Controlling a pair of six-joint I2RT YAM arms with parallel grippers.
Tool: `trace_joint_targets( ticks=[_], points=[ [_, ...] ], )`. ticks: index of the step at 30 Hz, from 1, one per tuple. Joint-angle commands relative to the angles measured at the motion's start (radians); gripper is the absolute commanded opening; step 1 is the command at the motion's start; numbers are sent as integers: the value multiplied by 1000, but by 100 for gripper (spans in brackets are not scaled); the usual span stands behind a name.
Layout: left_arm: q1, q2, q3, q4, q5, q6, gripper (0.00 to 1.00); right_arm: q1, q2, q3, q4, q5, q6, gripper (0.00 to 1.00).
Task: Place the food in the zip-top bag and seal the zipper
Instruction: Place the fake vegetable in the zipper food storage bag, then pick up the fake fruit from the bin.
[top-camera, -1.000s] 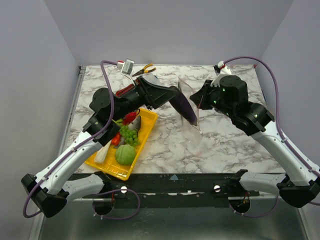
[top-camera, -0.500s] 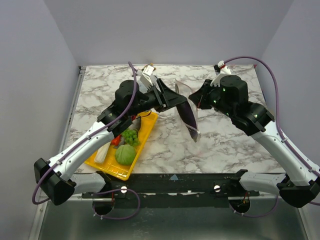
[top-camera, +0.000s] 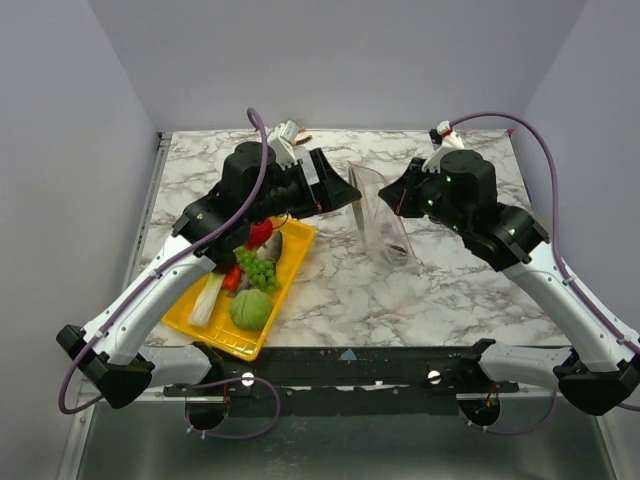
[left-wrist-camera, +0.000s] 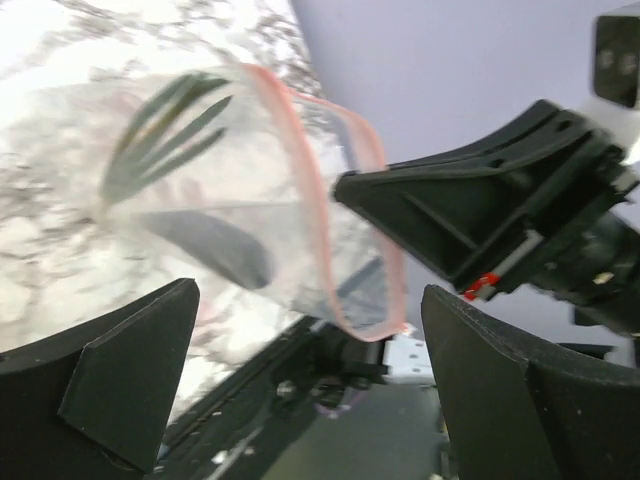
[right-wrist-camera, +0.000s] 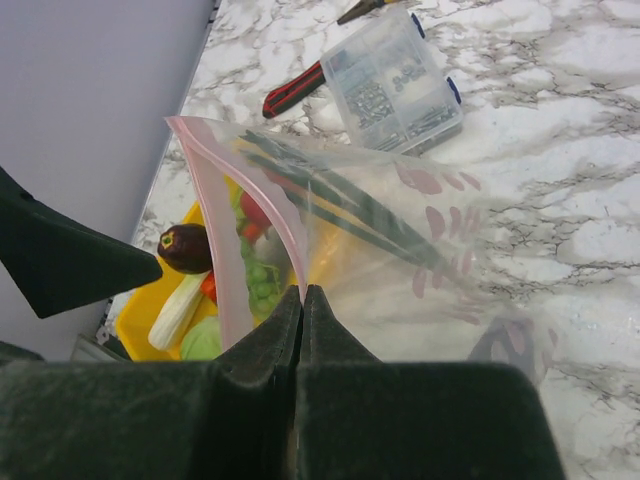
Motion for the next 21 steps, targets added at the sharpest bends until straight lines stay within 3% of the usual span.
trace_joint_targets(
  ticks=[1, 10, 17, 21],
  points=[
    [14, -89, -6, -123, -123, 172, 92, -4, -12, 2, 16, 16, -1, 1],
    [3, -90, -114, -37, 95, 181, 86, -3, 6, 5, 35, -6, 5, 1],
    [8, -123, -169, -74, 67, 269, 87, -3, -7, 3, 36, -12, 5, 1],
    [28, -196, -232, -152, -59, 347, 88, -3, -12, -4, 34, -5, 1, 1]
  ],
)
